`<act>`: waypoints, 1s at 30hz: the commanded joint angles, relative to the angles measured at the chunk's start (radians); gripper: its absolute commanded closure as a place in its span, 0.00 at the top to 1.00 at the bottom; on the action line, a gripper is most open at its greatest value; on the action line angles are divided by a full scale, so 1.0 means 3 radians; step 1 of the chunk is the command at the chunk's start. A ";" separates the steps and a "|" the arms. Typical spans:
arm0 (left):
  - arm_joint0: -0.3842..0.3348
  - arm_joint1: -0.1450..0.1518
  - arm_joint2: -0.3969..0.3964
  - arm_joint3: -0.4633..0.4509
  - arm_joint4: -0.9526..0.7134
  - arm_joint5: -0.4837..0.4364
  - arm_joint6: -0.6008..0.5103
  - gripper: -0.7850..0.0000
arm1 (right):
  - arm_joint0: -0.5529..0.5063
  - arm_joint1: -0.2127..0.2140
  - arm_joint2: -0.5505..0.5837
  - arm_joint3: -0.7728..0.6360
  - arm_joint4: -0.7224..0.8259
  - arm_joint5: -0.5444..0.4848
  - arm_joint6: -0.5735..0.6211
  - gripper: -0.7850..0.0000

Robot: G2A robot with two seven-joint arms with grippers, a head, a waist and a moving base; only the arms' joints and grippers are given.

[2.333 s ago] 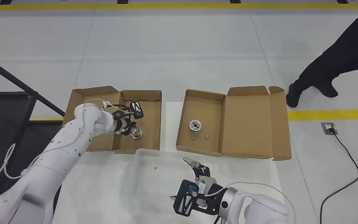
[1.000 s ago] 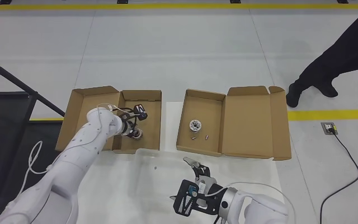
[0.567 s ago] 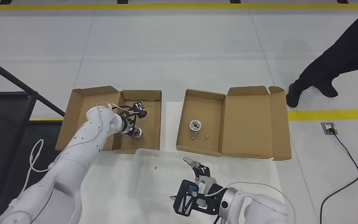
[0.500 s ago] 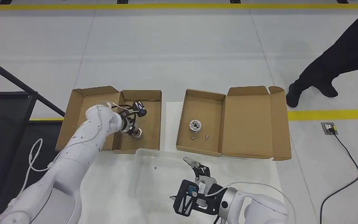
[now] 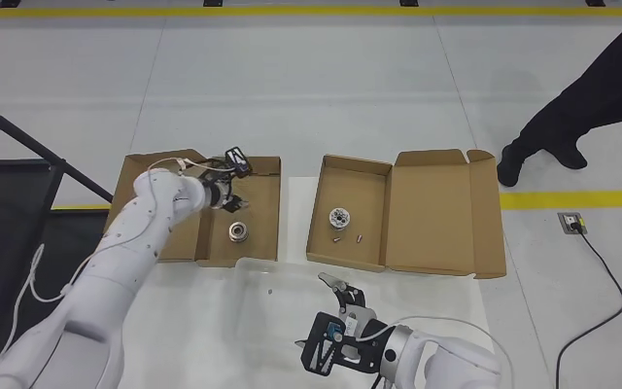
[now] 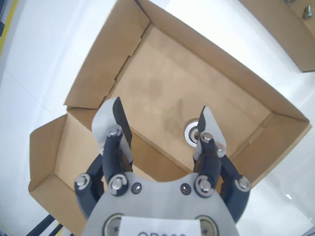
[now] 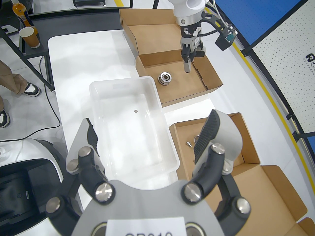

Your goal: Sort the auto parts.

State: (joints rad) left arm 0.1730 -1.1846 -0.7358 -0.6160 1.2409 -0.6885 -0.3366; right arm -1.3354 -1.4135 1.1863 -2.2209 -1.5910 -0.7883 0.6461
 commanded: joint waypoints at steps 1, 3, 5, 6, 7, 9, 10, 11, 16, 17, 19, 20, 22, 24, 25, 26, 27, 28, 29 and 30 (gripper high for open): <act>0.0121 0.0090 -0.0169 -0.0251 -0.0050 0.0034 -0.0003 0.95 | 0.0000 0.0000 0.0000 0.0000 0.0000 0.0001 0.0000 1.00; 0.0268 0.0180 -0.0345 -0.0524 -0.0091 0.0072 -0.0039 0.98 | 0.0000 0.0000 0.0000 0.0000 0.0000 0.0001 0.0000 1.00; 0.0450 0.0272 -0.0532 -0.0844 -0.0123 0.0107 -0.0106 1.00 | 0.0000 0.0000 0.0000 0.0000 0.0000 0.0001 0.0000 1.00; 0.0547 0.0318 -0.0635 -0.1009 -0.0142 0.0124 -0.0143 1.00 | 0.0000 0.0000 0.0000 0.0000 0.0000 0.0001 0.0000 1.00; 0.0654 0.0363 -0.0742 -0.1179 -0.0170 0.0133 -0.0174 1.00 | 0.0000 0.0000 0.0000 0.0000 0.0000 0.0001 0.0000 1.00; 0.0875 0.0446 -0.0970 -0.1503 -0.0285 0.0101 -0.0216 1.00 | 0.0000 0.0000 0.0000 0.0000 0.0000 0.0001 0.0000 1.00; 0.0986 0.0485 -0.1086 -0.1658 -0.0343 0.0086 -0.0225 1.00 | 0.0000 0.0000 0.0000 0.0000 0.0000 0.0001 0.0000 1.00; 0.1096 0.0521 -0.1198 -0.1798 -0.0409 0.0058 -0.0235 1.00 | 0.0000 0.0000 0.0000 0.0000 0.0000 0.0001 0.0000 1.00; 0.1574 0.0649 -0.1650 -0.2307 -0.0718 -0.0063 -0.0236 1.00 | 0.0000 0.0000 0.0000 0.0000 0.0000 0.0001 0.0000 1.00; 0.1658 0.0666 -0.1717 -0.2369 -0.0780 -0.0097 -0.0194 1.00 | 0.0000 0.0000 0.0000 0.0000 0.0000 0.0001 0.0000 1.00; 0.1812 0.0698 -0.1847 -0.2466 -0.0835 -0.0169 -0.0080 1.00 | 0.0000 0.0000 0.0000 0.0000 0.0000 0.0001 0.0000 1.00; 0.1888 0.0712 -0.1905 -0.2500 -0.0855 -0.0209 -0.0009 1.00 | 0.0000 0.0000 0.0000 0.0000 0.0000 0.0001 0.0000 1.00; 0.2024 0.0736 -0.2011 -0.2561 -0.0878 -0.0327 0.0178 1.00 | 0.0000 0.0000 0.0000 0.0000 0.0000 0.0001 0.0000 1.00; 0.2154 0.0757 -0.2112 -0.2616 -0.0863 -0.0428 0.0412 1.00 | 0.0000 0.0000 0.0000 0.0000 0.0000 0.0001 0.0000 1.00; 0.2214 0.0766 -0.2161 -0.2621 -0.0882 -0.0502 0.0532 1.00 | 0.0000 0.0000 0.0000 0.0000 0.0000 0.0001 0.0000 1.00; 0.2265 0.0774 -0.2203 -0.2622 -0.0900 -0.0597 0.0640 1.00 | 0.0000 0.0000 0.0000 0.0000 0.0000 0.0001 0.0000 1.00; 0.2306 0.0784 -0.2242 -0.2620 -0.0882 -0.0688 0.0725 1.00 | 0.0000 0.0000 0.0000 0.0000 0.0000 0.0001 0.0000 1.00; 0.2338 0.0794 -0.2281 -0.2620 -0.0820 -0.0740 0.0787 1.00 | 0.0000 0.0000 0.0000 0.0000 0.0000 0.0001 0.0000 1.00; 0.2370 0.0802 -0.2317 -0.2618 -0.0779 -0.0792 0.0874 1.00 | 0.0000 0.0000 0.0000 0.0000 0.0000 0.0001 0.0000 1.00; 0.2405 0.0808 -0.2352 -0.2591 -0.0778 -0.0865 0.0979 1.00 | 0.0000 0.0000 0.0000 0.0000 0.0000 0.0001 0.0000 1.00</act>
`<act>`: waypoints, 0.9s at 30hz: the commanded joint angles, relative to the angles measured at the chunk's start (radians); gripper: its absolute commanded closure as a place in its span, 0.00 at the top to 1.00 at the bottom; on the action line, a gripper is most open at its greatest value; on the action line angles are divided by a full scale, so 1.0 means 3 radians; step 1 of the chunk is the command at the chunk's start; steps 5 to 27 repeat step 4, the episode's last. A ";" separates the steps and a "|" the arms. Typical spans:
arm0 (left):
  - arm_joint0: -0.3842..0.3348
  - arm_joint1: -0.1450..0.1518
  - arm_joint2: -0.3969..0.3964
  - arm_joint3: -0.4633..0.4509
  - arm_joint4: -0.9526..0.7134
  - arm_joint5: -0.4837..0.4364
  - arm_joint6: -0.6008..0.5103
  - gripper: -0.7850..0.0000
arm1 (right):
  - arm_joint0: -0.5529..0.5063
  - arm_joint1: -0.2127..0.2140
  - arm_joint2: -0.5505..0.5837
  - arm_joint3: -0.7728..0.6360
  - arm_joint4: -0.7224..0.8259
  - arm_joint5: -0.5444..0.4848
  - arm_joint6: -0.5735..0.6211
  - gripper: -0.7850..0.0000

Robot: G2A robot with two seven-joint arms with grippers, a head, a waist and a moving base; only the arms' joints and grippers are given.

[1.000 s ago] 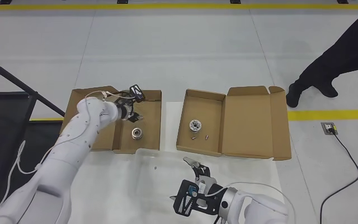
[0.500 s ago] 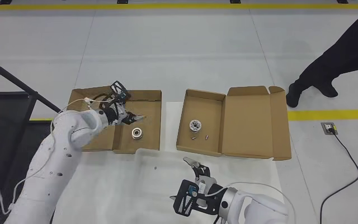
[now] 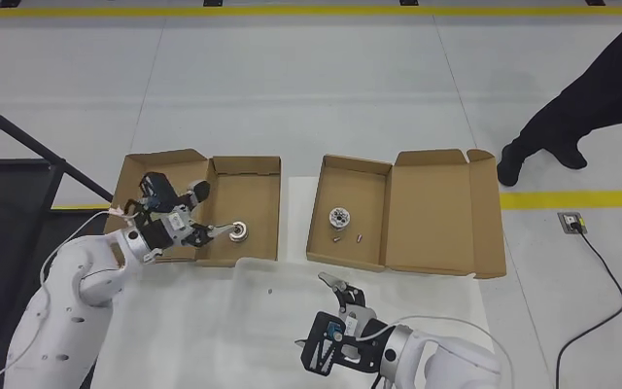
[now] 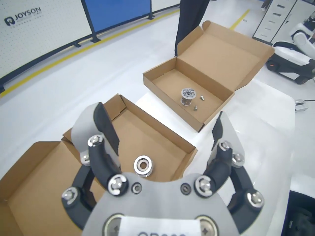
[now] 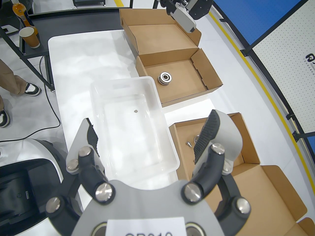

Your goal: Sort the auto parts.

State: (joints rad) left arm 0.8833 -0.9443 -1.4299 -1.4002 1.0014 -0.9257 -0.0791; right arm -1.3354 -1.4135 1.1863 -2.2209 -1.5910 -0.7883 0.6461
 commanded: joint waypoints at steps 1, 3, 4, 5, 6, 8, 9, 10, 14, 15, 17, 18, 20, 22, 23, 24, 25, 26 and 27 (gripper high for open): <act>0.0057 0.0015 -0.0075 0.0061 0.0010 -0.0173 0.0208 1.00 | 0.0000 0.0000 0.0000 0.0000 0.0000 0.0001 0.0000 1.00; 0.0055 0.0015 -0.0074 0.0057 0.0016 -0.0160 0.0186 1.00 | 0.0000 0.0000 0.0000 0.0000 0.0000 0.0000 0.0000 1.00; 0.0064 0.0020 -0.0094 0.0080 0.0010 -0.0233 0.0238 1.00 | 0.0000 0.0000 0.0000 0.0000 0.0000 0.0000 0.0000 1.00; 0.0064 0.0020 -0.0094 0.0080 0.0010 -0.0233 0.0238 1.00 | 0.0000 0.0000 0.0000 0.0000 0.0000 0.0000 0.0000 1.00; 0.0064 0.0020 -0.0094 0.0080 0.0010 -0.0233 0.0238 1.00 | 0.0000 0.0000 0.0000 0.0000 0.0000 0.0000 0.0000 1.00; 0.0064 0.0020 -0.0094 0.0080 0.0010 -0.0233 0.0238 1.00 | 0.0000 0.0000 0.0000 0.0000 0.0000 0.0000 0.0000 1.00; 0.0064 0.0020 -0.0094 0.0080 0.0010 -0.0233 0.0238 1.00 | 0.0000 0.0000 0.0000 0.0000 0.0000 0.0000 0.0000 1.00; 0.0064 0.0020 -0.0094 0.0080 0.0010 -0.0233 0.0238 1.00 | 0.0000 0.0000 0.0000 0.0000 0.0000 0.0000 0.0000 1.00; 0.0064 0.0020 -0.0094 0.0080 0.0010 -0.0233 0.0238 1.00 | 0.0000 0.0000 0.0000 0.0000 0.0000 0.0000 0.0000 1.00; 0.0064 0.0020 -0.0094 0.0080 0.0010 -0.0233 0.0238 1.00 | 0.0000 0.0000 0.0000 0.0000 0.0000 0.0000 0.0000 1.00; 0.0064 0.0020 -0.0094 0.0080 0.0010 -0.0233 0.0238 1.00 | 0.0000 0.0000 0.0000 0.0000 0.0000 0.0000 0.0000 1.00; 0.0064 0.0020 -0.0094 0.0080 0.0010 -0.0233 0.0238 1.00 | 0.0000 0.0000 0.0000 0.0000 0.0000 0.0000 0.0000 1.00; 0.0064 0.0020 -0.0094 0.0080 0.0010 -0.0233 0.0238 1.00 | 0.0000 0.0000 0.0000 0.0000 0.0000 0.0000 0.0000 1.00; 0.0064 0.0020 -0.0094 0.0080 0.0010 -0.0233 0.0238 1.00 | 0.0000 0.0000 0.0000 0.0000 0.0000 0.0000 0.0000 1.00; 0.0064 0.0020 -0.0094 0.0080 0.0010 -0.0233 0.0238 1.00 | 0.0000 0.0000 0.0000 0.0000 0.0000 0.0000 0.0000 1.00; 0.0064 0.0020 -0.0094 0.0080 0.0010 -0.0233 0.0238 1.00 | 0.0000 0.0000 0.0000 0.0000 0.0000 0.0000 0.0000 1.00; 0.0064 0.0020 -0.0094 0.0080 0.0010 -0.0233 0.0238 1.00 | 0.0000 0.0000 0.0000 0.0000 0.0000 0.0000 0.0000 1.00; 0.0064 0.0020 -0.0094 0.0080 0.0010 -0.0233 0.0238 1.00 | 0.0000 0.0000 0.0000 0.0000 0.0000 0.0000 0.0000 1.00; 0.0064 0.0020 -0.0094 0.0080 0.0010 -0.0233 0.0238 1.00 | 0.0000 0.0000 0.0000 0.0000 0.0000 0.0000 0.0000 1.00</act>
